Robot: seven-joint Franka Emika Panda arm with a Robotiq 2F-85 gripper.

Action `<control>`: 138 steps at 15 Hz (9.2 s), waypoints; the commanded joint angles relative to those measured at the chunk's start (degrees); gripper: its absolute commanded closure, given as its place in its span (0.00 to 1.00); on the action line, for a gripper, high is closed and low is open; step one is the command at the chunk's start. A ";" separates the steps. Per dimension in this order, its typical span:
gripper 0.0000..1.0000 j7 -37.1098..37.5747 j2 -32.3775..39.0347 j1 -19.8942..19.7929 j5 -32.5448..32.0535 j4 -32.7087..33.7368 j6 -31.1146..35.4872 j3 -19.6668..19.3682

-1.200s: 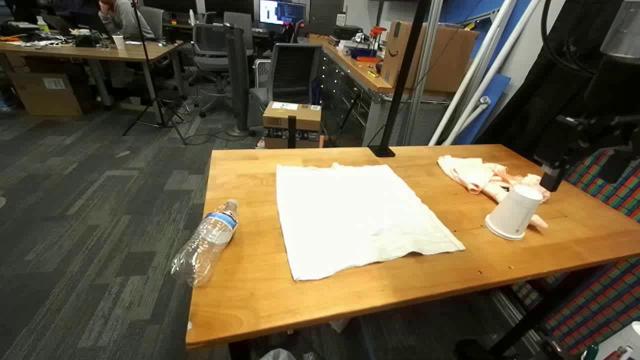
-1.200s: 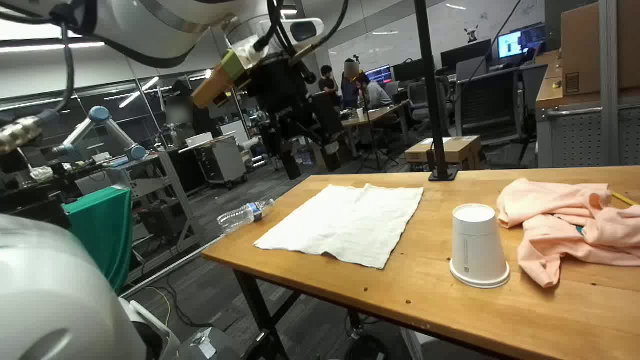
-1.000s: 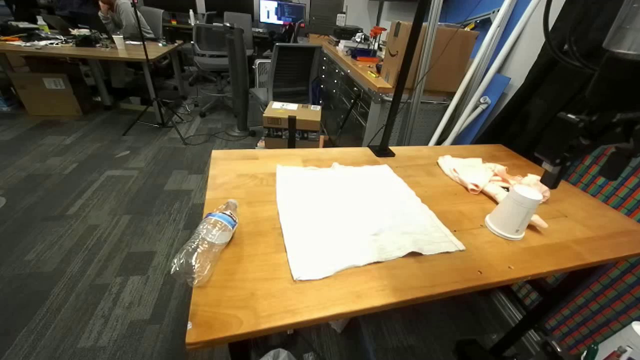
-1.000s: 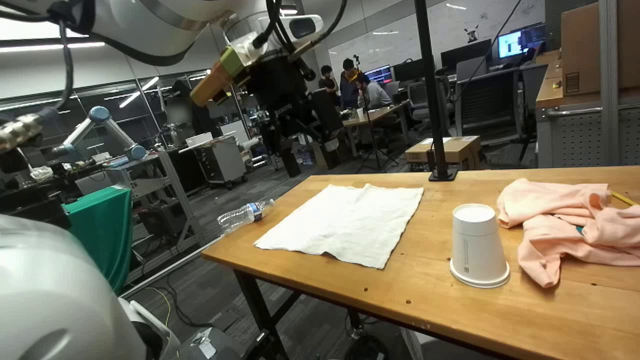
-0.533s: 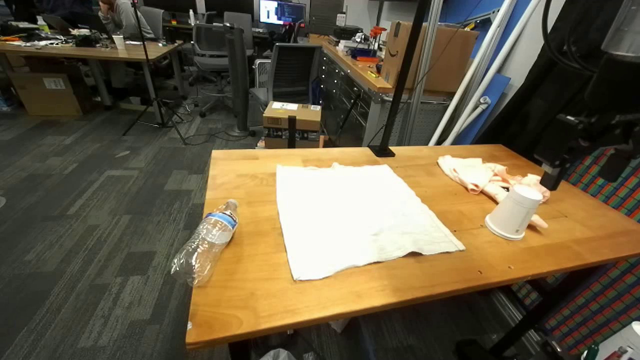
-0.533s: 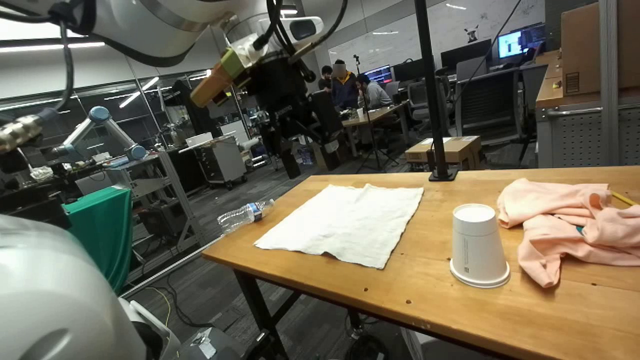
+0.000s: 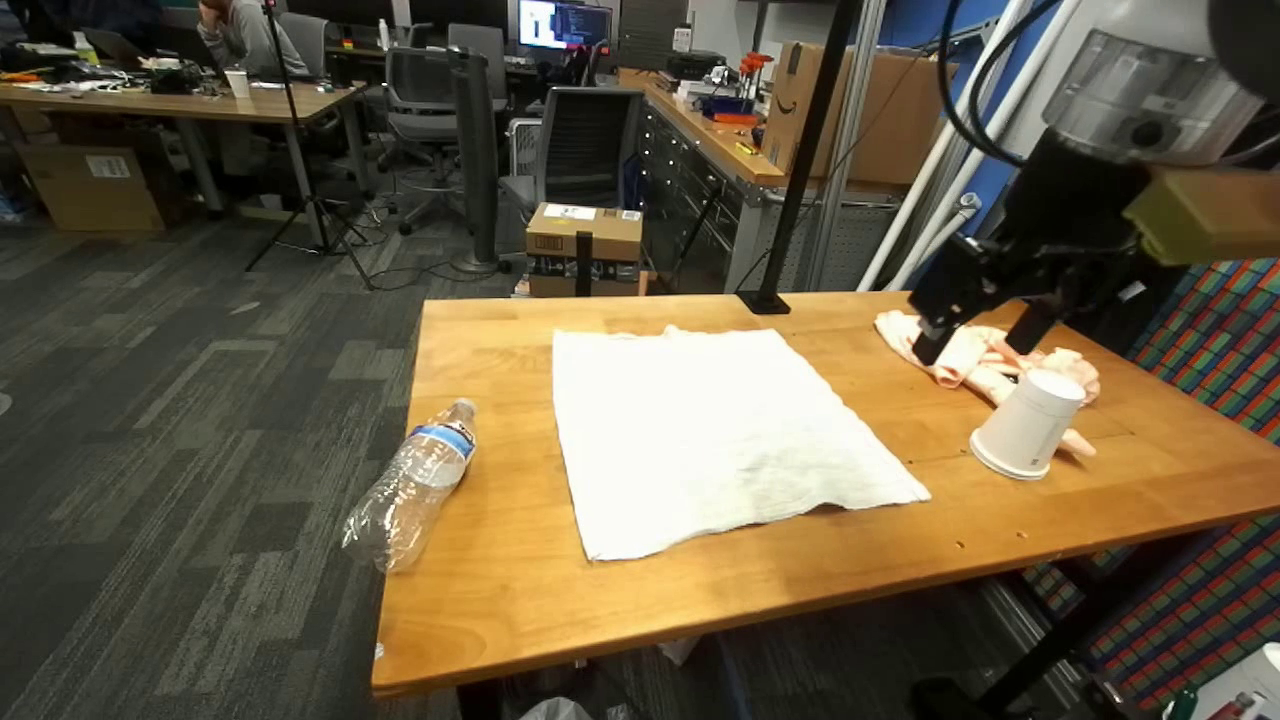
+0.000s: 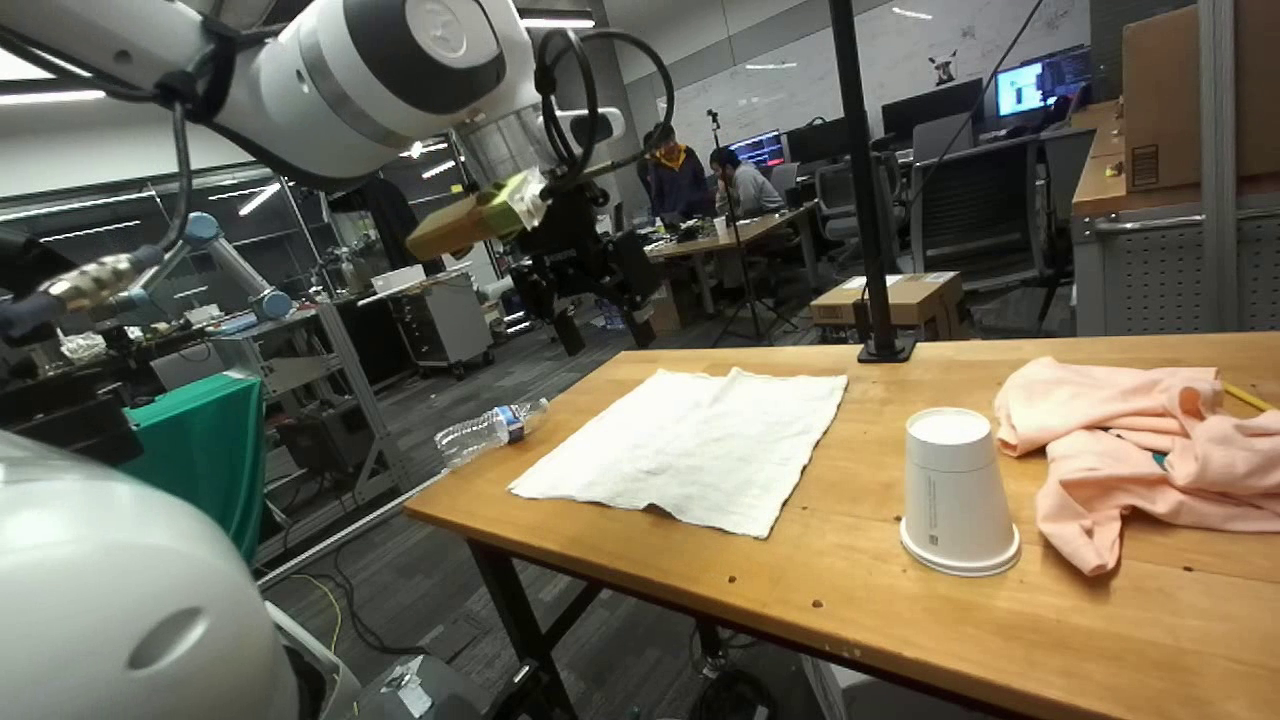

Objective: Fold the white towel into a triangle twice

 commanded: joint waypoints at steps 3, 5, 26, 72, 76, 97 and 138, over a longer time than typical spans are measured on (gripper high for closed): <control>0.00 -1.63 9.59 1.74 0.71 -2.81 18.76 -0.16; 0.00 -2.53 12.90 0.78 -0.79 -3.61 22.76 -0.33; 0.00 -21.92 39.27 -6.02 6.28 5.80 32.22 -6.00; 0.97 2.90 55.43 8.17 -23.49 50.78 -19.71 -1.05; 0.97 4.07 62.04 11.61 -20.86 61.38 -21.65 -0.06; 0.57 6.61 81.27 22.20 -9.78 91.55 -21.62 1.27; 0.00 17.07 85.96 9.98 -11.27 81.96 2.79 -11.96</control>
